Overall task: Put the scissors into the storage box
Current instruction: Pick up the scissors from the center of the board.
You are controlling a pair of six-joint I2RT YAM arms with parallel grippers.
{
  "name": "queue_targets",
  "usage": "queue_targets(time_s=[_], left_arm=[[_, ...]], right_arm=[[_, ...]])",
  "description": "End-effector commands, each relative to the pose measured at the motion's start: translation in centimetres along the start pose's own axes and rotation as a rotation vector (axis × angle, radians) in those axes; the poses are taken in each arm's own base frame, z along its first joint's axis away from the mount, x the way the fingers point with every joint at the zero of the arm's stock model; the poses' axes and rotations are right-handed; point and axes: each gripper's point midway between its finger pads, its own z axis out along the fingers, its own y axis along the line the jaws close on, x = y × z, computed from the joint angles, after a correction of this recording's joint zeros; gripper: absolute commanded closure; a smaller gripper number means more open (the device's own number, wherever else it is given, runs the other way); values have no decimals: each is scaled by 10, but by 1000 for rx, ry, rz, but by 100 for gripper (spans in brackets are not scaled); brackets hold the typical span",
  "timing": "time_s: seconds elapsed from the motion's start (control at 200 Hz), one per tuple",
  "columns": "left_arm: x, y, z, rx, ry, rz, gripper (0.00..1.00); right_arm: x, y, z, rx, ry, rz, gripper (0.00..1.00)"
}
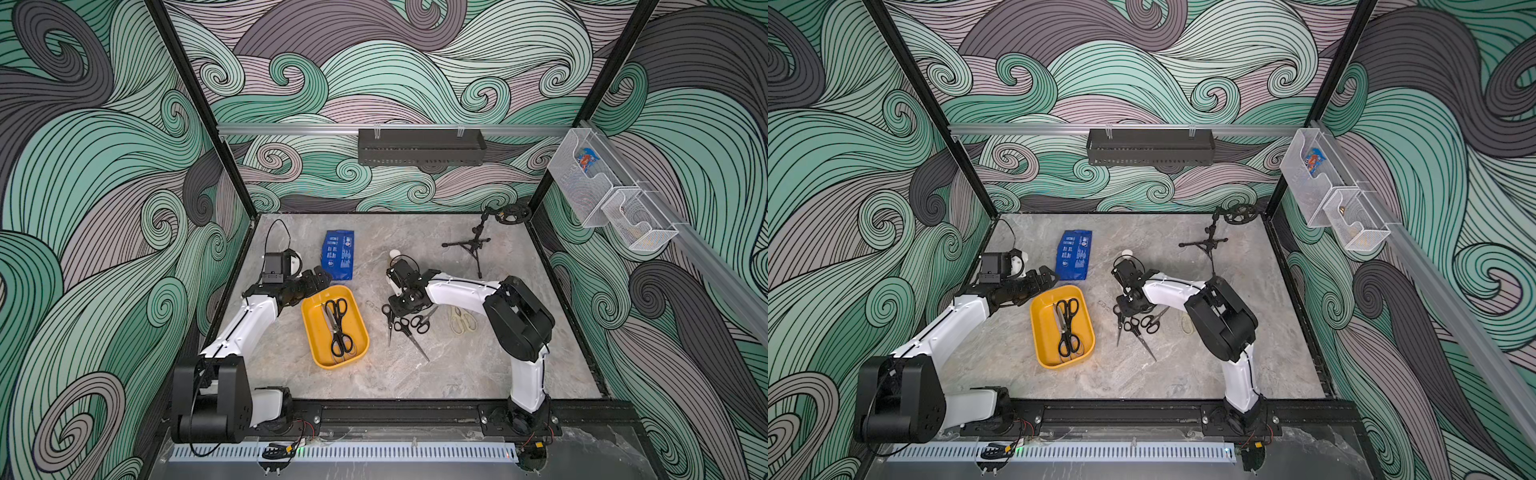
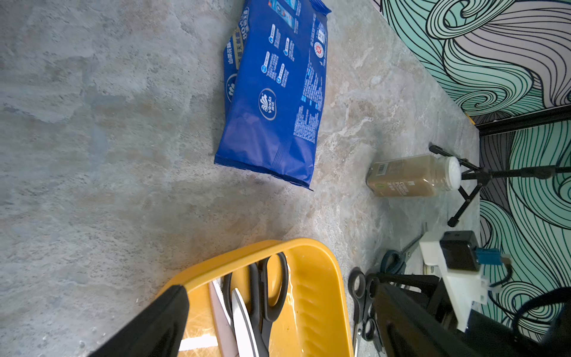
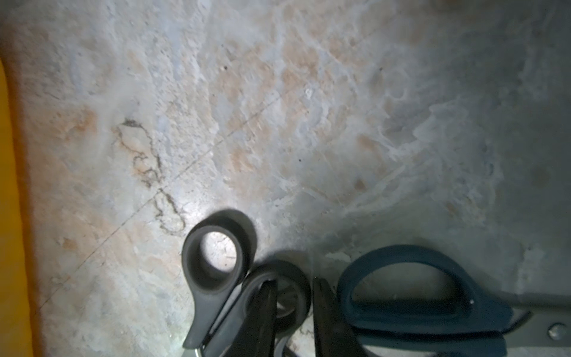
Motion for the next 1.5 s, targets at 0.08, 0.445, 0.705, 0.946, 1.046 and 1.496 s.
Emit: queue_targets(time_s=[0.08, 0.445, 0.705, 0.946, 1.046, 1.496], left_arm=[[-10, -7, -7, -2, -20, 30, 2], [-10, -5, -8, -15, -24, 36, 2], [-8, -3, -7, -18, -22, 33, 2], [-8, 0, -6, -29, -24, 23, 2], [-10, 3, -7, -49, -40, -4, 1], [-21, 32, -19, -112, -142, -134, 1]], right_arm=[[32, -15, 30, 124, 119, -24, 75], [43, -10, 46, 137, 170, -32, 84], [34, 2, 50, 77, 169, -7, 100], [-9, 13, 26, -8, 76, 33, 100], [-35, 9, 0, -32, -2, 45, 100], [-103, 30, -96, -121, -261, 31, 100]])
